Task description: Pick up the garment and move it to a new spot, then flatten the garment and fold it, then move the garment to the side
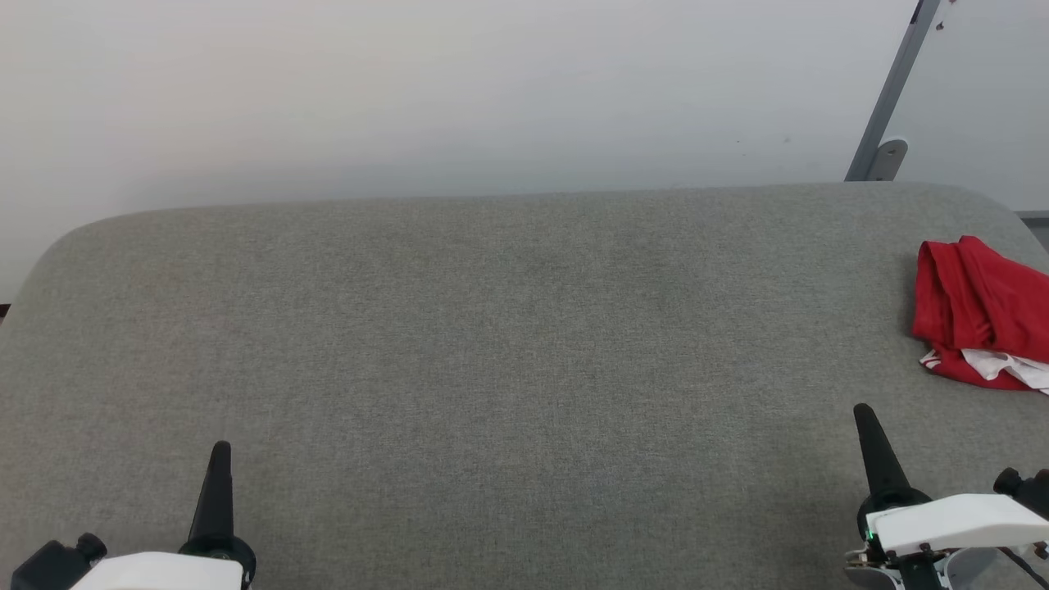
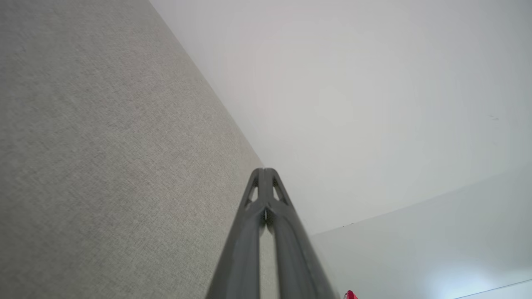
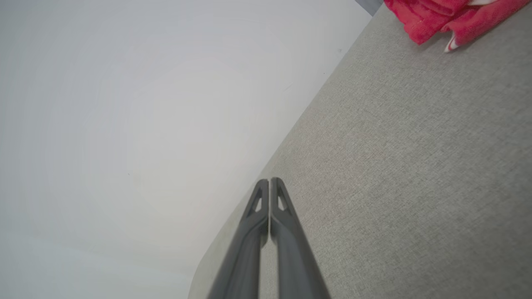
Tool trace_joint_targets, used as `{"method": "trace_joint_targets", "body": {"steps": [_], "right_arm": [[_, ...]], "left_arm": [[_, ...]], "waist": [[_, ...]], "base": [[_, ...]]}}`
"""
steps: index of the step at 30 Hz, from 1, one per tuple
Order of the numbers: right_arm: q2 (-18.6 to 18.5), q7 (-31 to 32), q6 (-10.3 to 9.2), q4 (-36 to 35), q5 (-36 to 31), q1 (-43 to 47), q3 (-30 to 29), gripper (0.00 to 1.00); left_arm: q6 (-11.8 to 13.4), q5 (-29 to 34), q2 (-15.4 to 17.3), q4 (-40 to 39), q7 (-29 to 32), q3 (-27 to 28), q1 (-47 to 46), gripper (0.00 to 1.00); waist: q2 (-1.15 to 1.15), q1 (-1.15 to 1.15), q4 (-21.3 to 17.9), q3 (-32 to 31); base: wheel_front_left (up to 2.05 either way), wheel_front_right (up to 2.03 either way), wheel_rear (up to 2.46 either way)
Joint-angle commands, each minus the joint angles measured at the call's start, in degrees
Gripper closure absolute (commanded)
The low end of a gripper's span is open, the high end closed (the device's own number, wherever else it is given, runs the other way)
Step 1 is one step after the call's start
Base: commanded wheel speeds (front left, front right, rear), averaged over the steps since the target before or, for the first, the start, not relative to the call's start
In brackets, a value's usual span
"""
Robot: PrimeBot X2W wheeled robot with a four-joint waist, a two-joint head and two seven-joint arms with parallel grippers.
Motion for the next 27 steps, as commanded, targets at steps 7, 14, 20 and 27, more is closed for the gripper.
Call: {"method": "trace_joint_targets", "body": {"steps": [7, 14, 20, 27], "right_arm": [[0.2, 1.2, 0.01, -0.4, 4.9, -1.9, -0.4, 1.00], [0.3, 2.0, 0.01, -0.3, 8.4, -2.4, -0.6, 1.00], [0.4, 2.7, 0.01, -0.2, 11.3, -2.8, -0.8, 1.00], [0.5, 3.4, 0.01, -0.2, 14.0, -3.2, -0.9, 1.00]], "left_arm": [[-0.2, -4.8, 0.0, 0.5, 1.5, -0.1, -2.8, 1.00], [-0.2, -8.2, -0.2, 1.2, 2.6, -0.1, -3.9, 1.00], [-0.2, -10.9, -0.4, 1.8, 3.4, -0.2, -4.8, 1.00], [-0.2, -13.5, -0.5, 2.4, 4.2, -0.2, -5.5, 1.00]], "waist": [[0.00, 0.00, -0.1, 0.2], [0.00, 0.00, -0.2, 0.3], [0.00, 0.00, -0.3, 0.5], [0.00, 0.00, -0.4, 0.6]], "base": [[0.00, 0.00, 0.00], [0.00, 0.00, 0.00], [0.00, 0.00, 0.00], [0.00, 0.00, 0.00]]}}
